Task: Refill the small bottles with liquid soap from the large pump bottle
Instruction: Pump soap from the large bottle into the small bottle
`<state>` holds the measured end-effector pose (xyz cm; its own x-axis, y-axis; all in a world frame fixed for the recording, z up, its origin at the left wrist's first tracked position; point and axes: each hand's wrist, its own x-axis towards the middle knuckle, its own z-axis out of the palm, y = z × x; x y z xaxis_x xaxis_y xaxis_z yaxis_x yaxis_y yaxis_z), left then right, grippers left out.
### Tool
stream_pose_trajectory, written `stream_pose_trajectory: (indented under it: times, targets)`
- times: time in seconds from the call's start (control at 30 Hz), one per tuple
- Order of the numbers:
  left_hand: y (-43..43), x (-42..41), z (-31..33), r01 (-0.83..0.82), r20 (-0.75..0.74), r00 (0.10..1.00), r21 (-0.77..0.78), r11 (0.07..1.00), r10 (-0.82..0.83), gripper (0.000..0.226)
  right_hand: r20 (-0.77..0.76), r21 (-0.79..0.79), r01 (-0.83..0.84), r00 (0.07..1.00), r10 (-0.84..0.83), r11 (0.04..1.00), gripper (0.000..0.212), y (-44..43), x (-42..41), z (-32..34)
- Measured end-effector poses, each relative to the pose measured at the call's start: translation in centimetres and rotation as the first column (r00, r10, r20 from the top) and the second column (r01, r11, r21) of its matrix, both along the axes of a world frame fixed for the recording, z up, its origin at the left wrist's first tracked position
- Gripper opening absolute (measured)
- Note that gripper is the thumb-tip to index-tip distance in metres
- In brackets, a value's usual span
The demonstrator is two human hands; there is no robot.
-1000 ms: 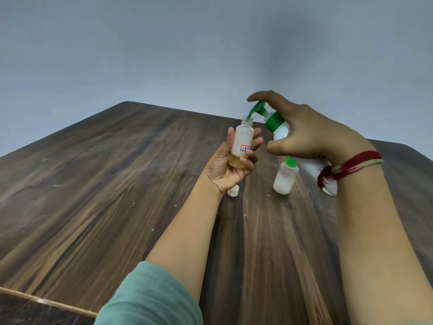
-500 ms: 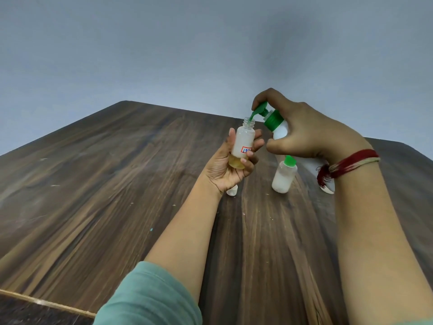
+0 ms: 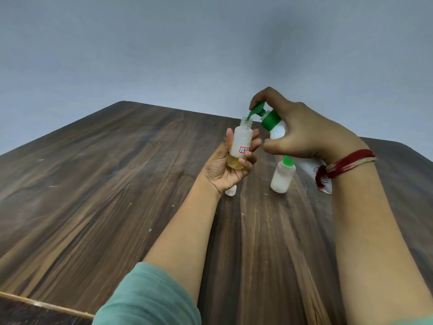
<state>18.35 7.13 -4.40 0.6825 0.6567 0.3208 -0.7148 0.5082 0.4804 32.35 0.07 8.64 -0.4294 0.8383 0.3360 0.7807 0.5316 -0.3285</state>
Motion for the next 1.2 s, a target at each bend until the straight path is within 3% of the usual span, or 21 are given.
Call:
stream_pose_trajectory:
  times: [0.17,0.37,0.7,1.0,1.2]
  targets:
    - [0.04,0.12,0.0,-0.001,0.019,1.0,-0.007,1.0,0.001,0.059,-0.003,0.004,0.002,1.0,-0.002,1.0,0.052,-0.02,-0.13,-0.01]
    - [0.21,-0.08,0.12,0.066,0.118,0.991,-0.011,0.998,-0.064,0.052,0.031,0.005,0.016,0.999,-0.016,1.0,0.07,0.03,-0.4,-0.05]
    - [0.12,0.18,-0.22,-0.009,0.013,1.0,-0.018,1.0,0.009,0.06,-0.008,0.012,0.0,1.0,0.0,1.0,0.052,0.21,0.14,-0.22]
    - [0.36,0.02,0.01,0.076,0.134,0.988,-0.024,0.997,-0.072,0.053,0.006,-0.001,0.009,1.0,-0.009,1.0,0.072,0.21,-0.3,-0.2]
    - [0.24,0.15,-0.1,0.039,0.085,0.996,-0.027,0.999,-0.036,0.056,0.019,-0.002,0.013,1.0,-0.013,1.0,0.063,0.11,-0.02,-0.13]
